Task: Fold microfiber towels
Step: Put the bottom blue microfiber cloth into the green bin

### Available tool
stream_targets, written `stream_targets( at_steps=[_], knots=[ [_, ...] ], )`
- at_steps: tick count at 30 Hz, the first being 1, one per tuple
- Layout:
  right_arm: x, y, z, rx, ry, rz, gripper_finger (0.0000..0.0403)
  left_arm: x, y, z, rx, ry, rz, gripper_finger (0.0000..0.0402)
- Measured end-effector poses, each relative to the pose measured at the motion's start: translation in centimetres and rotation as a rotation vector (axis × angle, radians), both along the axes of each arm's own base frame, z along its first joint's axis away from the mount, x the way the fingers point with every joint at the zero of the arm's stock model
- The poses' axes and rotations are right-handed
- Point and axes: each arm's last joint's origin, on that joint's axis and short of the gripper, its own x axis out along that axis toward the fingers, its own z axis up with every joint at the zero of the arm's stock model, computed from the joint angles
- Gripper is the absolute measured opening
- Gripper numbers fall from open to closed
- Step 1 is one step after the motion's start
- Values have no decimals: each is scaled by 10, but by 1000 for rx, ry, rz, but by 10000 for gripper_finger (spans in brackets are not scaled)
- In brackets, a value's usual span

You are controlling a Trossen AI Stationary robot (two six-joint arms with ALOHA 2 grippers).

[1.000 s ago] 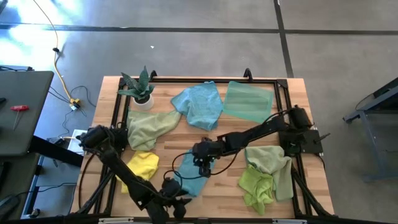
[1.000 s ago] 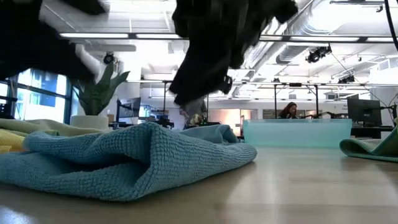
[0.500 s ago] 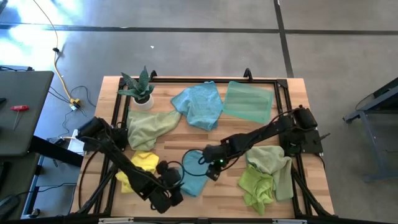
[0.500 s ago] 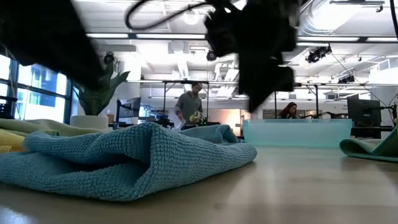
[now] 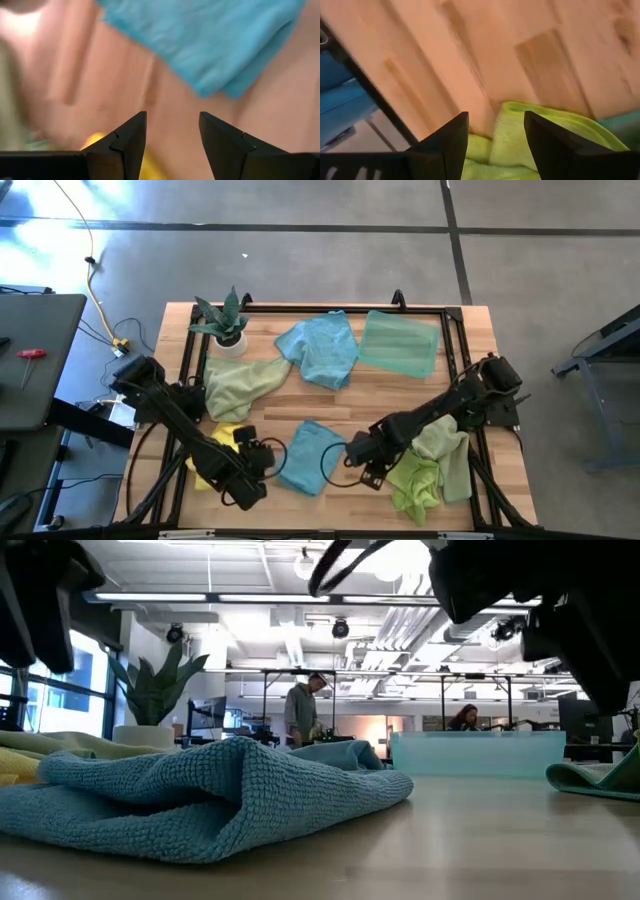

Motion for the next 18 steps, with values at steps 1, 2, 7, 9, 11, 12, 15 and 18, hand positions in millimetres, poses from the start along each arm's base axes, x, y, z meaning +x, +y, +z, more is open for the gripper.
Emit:
stream_targets(
  at_steps=[1,2,7,9,11,12,15,18],
  knots=[
    [-4,-1,2,-10,24,-3,185,-5,4,5,18,25,-2,172],
    [-7,-2,4,-17,46,-11,185,-11,8,11,38,51,-3,172],
    [-27,-4,29,-37,45,-2,185,-41,22,42,48,56,-23,172],
    [-34,-6,43,-59,-7,-6,185,-54,29,51,29,-2,0,172],
    [-41,-11,56,-79,-88,-38,185,-69,36,56,14,-61,43,172],
    [-46,-15,60,-87,-131,-69,185,-75,39,57,4,-99,73,172],
    [-58,-33,61,-60,-294,-239,185,-87,48,56,-49,-200,151,172],
    [-60,-51,49,71,-542,-477,185,-83,48,49,-119,-323,178,172]
  ],
)
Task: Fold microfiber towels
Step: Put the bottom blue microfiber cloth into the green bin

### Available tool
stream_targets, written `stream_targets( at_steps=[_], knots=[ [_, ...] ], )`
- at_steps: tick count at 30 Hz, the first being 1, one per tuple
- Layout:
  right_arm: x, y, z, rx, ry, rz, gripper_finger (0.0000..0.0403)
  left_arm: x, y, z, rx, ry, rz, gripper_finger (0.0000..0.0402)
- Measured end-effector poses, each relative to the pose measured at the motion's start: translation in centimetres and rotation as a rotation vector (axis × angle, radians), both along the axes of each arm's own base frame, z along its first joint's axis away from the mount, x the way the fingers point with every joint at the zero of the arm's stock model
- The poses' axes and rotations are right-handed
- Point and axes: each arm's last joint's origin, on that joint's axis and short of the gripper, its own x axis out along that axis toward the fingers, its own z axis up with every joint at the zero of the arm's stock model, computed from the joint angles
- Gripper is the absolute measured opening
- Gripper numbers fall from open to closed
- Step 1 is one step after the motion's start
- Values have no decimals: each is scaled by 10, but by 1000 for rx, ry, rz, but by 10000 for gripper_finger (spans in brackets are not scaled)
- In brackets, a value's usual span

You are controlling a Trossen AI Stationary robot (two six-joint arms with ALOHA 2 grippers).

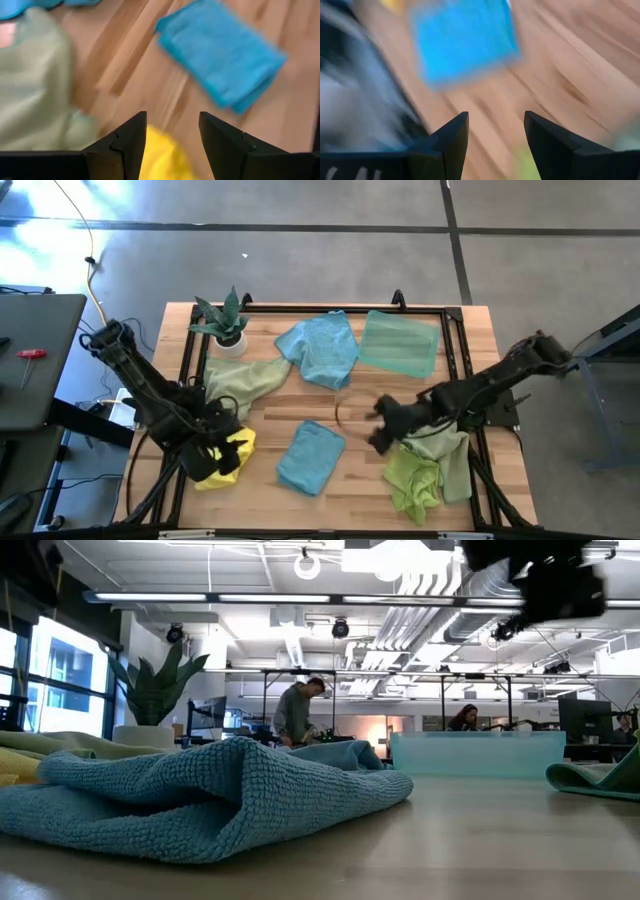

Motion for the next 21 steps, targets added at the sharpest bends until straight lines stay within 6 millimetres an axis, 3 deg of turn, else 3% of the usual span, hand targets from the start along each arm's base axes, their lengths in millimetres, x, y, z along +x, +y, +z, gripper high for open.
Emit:
stream_targets(
  at_steps=[3,7,12,17,21],
  knots=[
    [1,-10,-22,120,-234,-193,185,16,-1,-13,-19,-106,-17,172],
    [-4,-16,-56,212,-291,-333,185,38,4,-39,-1,-193,32,172],
    [-2,-13,-74,241,-218,-396,185,58,16,-69,-32,-192,100,172],
    [14,-13,-81,230,-140,-384,190,78,18,-95,-75,-122,68,172],
    [28,-12,-91,272,-69,-336,217,91,16,-111,-125,-119,43,172]
  ],
)
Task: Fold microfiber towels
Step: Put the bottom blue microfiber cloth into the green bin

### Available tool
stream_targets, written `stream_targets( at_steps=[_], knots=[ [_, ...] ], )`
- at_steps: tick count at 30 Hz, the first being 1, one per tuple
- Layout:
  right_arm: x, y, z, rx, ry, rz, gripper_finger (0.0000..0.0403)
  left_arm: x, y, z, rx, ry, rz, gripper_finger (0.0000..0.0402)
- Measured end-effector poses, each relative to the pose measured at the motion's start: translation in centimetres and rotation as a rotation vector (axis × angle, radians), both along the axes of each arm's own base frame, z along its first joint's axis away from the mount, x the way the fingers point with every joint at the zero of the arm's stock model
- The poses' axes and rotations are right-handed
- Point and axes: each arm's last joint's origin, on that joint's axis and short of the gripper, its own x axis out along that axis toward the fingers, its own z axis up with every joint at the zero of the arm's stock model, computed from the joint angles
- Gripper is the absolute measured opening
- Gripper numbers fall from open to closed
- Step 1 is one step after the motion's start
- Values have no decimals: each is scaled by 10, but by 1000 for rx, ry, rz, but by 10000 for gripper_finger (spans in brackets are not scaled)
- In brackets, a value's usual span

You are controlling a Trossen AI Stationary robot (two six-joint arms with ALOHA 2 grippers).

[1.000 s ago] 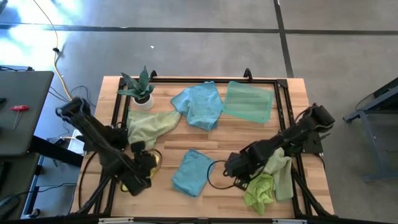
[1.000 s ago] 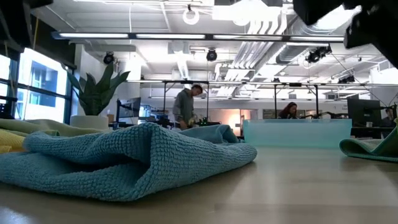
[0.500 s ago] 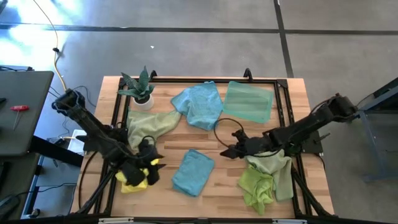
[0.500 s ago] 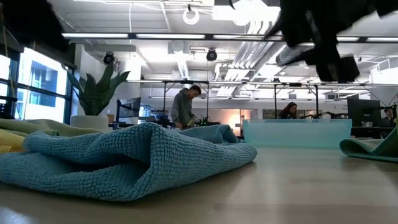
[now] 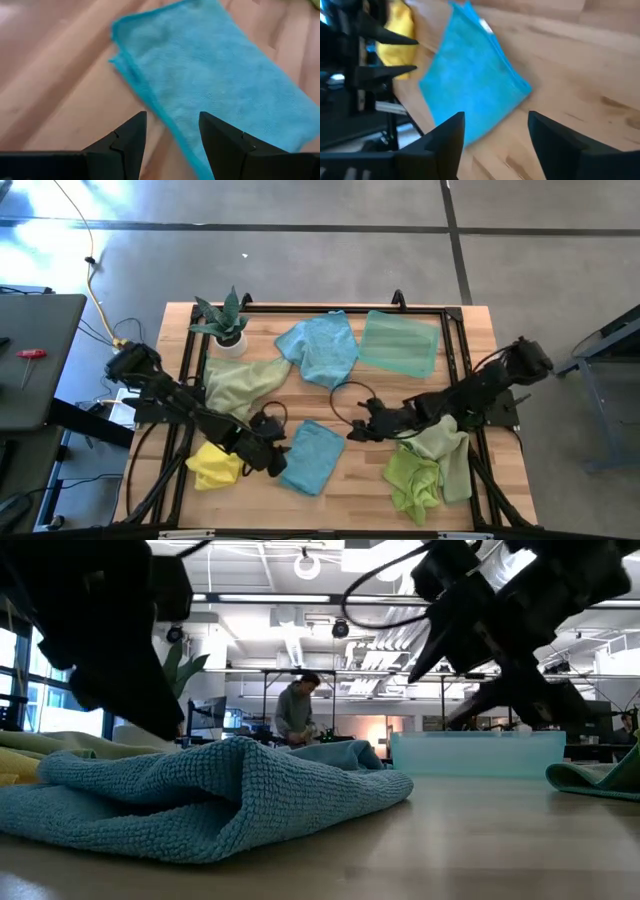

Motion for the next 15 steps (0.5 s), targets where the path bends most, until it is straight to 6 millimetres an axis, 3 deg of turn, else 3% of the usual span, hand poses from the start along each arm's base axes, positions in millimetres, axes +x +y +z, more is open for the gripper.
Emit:
stream_targets(
  at_steps=[7,15],
  knots=[
    [19,4,-19,5,65,18,273,9,-6,-16,-48,4,-29,172],
    [45,14,-37,24,114,50,282,15,-10,-33,-92,7,-31,172]
  ],
)
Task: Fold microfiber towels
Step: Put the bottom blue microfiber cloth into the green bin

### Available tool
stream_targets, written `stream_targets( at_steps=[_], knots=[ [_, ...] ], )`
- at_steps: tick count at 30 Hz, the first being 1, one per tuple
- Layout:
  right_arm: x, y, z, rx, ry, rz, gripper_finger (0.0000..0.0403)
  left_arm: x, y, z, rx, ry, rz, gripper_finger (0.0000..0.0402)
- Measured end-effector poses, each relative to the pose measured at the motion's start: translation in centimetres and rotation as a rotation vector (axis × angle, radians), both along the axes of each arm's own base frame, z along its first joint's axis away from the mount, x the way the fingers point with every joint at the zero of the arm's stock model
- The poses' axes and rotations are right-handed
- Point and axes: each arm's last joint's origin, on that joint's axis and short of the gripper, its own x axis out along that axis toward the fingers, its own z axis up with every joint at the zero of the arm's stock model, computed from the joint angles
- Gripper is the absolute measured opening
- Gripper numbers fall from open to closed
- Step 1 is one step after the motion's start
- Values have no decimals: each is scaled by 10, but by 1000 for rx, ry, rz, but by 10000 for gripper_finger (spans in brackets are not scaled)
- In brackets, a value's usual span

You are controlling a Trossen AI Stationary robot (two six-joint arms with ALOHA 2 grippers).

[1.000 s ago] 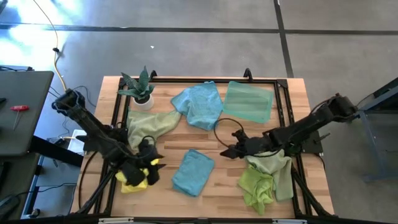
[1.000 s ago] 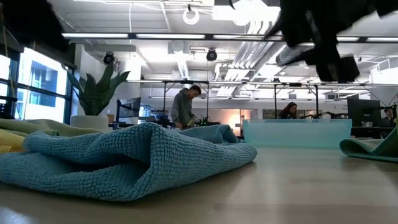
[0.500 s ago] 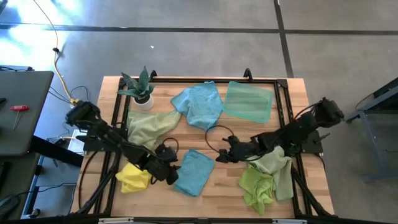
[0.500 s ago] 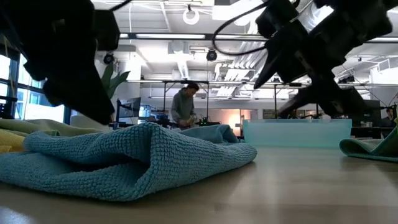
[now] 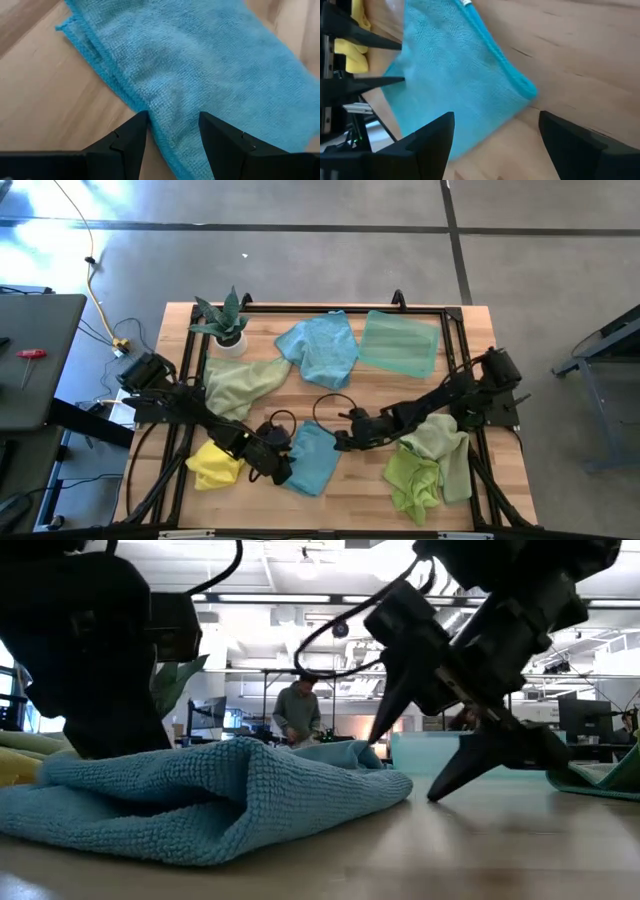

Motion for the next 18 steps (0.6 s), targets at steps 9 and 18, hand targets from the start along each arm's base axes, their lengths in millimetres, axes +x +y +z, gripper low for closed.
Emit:
stream_targets(
  at_steps=[9,18],
  knots=[
    [13,-2,-10,-19,6,-5,282,1,0,-4,18,-7,15,172],
    [17,-3,-11,-76,-43,-17,278,3,0,-4,25,-25,26,172]
  ],
)
